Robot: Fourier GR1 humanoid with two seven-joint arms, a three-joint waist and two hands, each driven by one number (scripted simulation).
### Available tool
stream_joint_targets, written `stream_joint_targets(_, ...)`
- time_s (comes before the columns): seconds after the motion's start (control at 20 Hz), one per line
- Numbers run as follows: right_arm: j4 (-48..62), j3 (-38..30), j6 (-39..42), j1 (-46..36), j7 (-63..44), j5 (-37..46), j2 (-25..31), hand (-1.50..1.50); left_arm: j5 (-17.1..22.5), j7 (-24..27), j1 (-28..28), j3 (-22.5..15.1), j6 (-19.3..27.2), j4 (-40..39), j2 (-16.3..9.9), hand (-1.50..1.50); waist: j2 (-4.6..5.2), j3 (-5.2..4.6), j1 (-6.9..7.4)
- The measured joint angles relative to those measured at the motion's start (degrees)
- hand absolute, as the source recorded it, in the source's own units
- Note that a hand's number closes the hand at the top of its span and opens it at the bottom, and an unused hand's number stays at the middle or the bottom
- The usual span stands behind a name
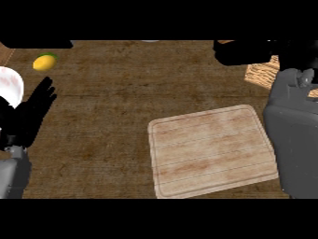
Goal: Pick the croissant from the cutting board and place it in the basket
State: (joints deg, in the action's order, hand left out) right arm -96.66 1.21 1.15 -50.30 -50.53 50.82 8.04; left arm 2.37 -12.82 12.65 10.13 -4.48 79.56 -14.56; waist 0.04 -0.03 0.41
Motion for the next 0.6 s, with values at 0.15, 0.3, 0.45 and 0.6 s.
stream_joint_targets(0.15, 5.6, -2.9, -1.1, -1.6, 2.0, 1.2, 3.2, 1.5, 0.0, -0.5, -1.0, 0.0, -0.2, 1.3, -0.1, 0.0, 0.04, 0.01, 0.18)
stream_joint_targets(0.3, 10.3, -5.4, -3.1, -1.7, 5.0, 1.8, 5.9, 1.5, 0.0, -0.1, -1.5, -0.3, -0.3, 1.3, 0.4, 0.0, 0.07, 0.02, 0.13)
stream_joint_targets(0.45, 14.2, -8.6, -4.1, -1.4, 8.6, 0.5, 8.8, 1.5, 0.0, 0.3, -1.2, -0.1, -0.2, 0.7, 0.6, 0.0, 0.07, 0.02, 0.0)
stream_joint_targets(0.6, 18.3, -11.0, -5.6, -0.9, 12.5, -0.9, 11.0, 1.5, 0.1, -0.7, -1.0, 0.0, -0.1, 1.4, 0.6, 0.0, 0.06, 0.03, -0.01)
